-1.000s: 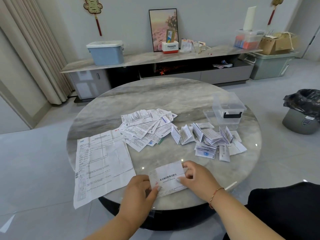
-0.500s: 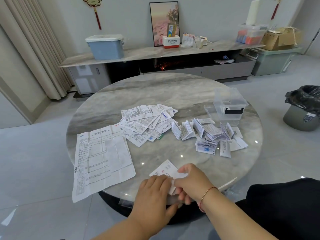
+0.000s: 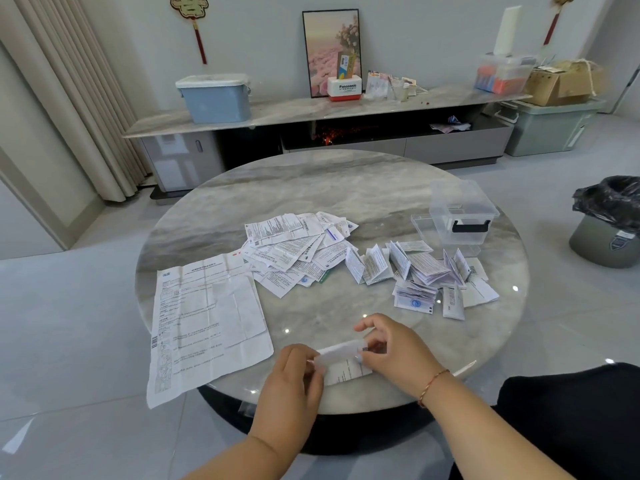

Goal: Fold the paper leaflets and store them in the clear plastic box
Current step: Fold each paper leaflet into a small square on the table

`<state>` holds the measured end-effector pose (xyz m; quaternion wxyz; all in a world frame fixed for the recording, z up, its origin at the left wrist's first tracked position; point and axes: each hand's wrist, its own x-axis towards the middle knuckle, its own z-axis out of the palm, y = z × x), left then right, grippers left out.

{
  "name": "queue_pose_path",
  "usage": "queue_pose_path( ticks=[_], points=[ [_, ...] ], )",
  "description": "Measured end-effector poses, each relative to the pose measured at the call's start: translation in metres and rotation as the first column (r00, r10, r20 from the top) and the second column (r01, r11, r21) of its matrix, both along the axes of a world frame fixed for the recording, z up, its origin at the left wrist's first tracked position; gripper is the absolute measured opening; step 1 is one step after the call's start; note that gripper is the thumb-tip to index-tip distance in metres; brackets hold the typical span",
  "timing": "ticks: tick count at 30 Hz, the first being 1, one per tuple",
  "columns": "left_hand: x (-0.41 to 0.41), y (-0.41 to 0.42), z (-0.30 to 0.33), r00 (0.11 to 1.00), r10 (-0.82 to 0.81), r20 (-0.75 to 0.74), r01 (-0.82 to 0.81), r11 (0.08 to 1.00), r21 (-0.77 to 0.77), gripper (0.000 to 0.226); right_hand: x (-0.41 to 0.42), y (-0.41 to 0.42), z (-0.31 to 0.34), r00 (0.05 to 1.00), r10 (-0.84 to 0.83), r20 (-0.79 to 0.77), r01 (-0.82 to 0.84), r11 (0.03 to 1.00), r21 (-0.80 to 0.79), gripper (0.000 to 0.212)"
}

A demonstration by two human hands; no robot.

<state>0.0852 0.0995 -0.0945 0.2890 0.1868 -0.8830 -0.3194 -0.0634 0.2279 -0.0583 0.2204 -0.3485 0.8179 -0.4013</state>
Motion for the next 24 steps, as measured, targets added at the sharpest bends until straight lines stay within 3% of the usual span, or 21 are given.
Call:
queue_pose_path(
  ticks=[2,6,8,10,13,15,17,19,22,24],
  points=[
    [-0.004,-0.002,0.002,0.996,0.072,0.052,-0.074,0.996,0.043,0.030,0.002,-0.005,0.001,0.996,-0.038,-0.078,0.042,0.998,0.056,0.035],
    [-0.004,-0.006,0.000,1.000,-0.022,-0.011,0.018,0.956,-0.294,0.031,0.010,-0.011,0.007,0.981,-0.080,-0.176,0.115,0.972,0.204,0.033],
    [-0.002,0.002,-0.004,0.993,-0.111,0.039,0.117,0.921,-0.372,0.036,0.016,-0.012,0.007,0.978,-0.127,-0.165,0.168,0.948,0.271,0.031],
    [0.000,0.010,-0.008,0.984,-0.143,0.106,0.172,0.911,-0.376,0.045,0.021,-0.013,0.006,0.971,-0.240,0.020,0.227,0.938,0.261,0.029],
    [0.000,0.012,-0.010,0.984,-0.145,0.102,0.173,0.912,-0.371,0.040,0.030,-0.013,0.008,0.797,-0.353,0.490,0.314,0.935,0.163,0.028],
    [-0.001,0.010,-0.007,0.985,-0.162,0.062,0.174,0.921,-0.350,0.023,0.033,-0.010,0.010,0.746,-0.336,0.574,0.300,0.940,0.161,0.027],
    [0.000,0.008,-0.005,0.985,-0.169,0.036,0.171,0.923,-0.344,0.009,0.029,-0.005,0.015,0.828,-0.285,0.483,0.238,0.958,0.157,0.032],
    [0.003,0.006,-0.003,0.987,-0.155,0.033,0.157,0.941,-0.299,0.005,0.019,0.002,0.022,0.967,-0.095,0.235,0.066,0.990,0.127,0.041],
    [0.008,0.004,-0.004,0.991,-0.123,0.043,0.129,0.967,-0.219,0.016,0.010,0.010,0.025,0.973,0.229,0.040,-0.233,0.962,0.146,0.046],
    [0.011,0.004,-0.005,0.990,-0.116,0.077,0.128,0.976,-0.177,0.023,0.013,0.007,0.015,0.974,0.226,-0.004,-0.224,0.968,0.110,0.036]
  ],
)
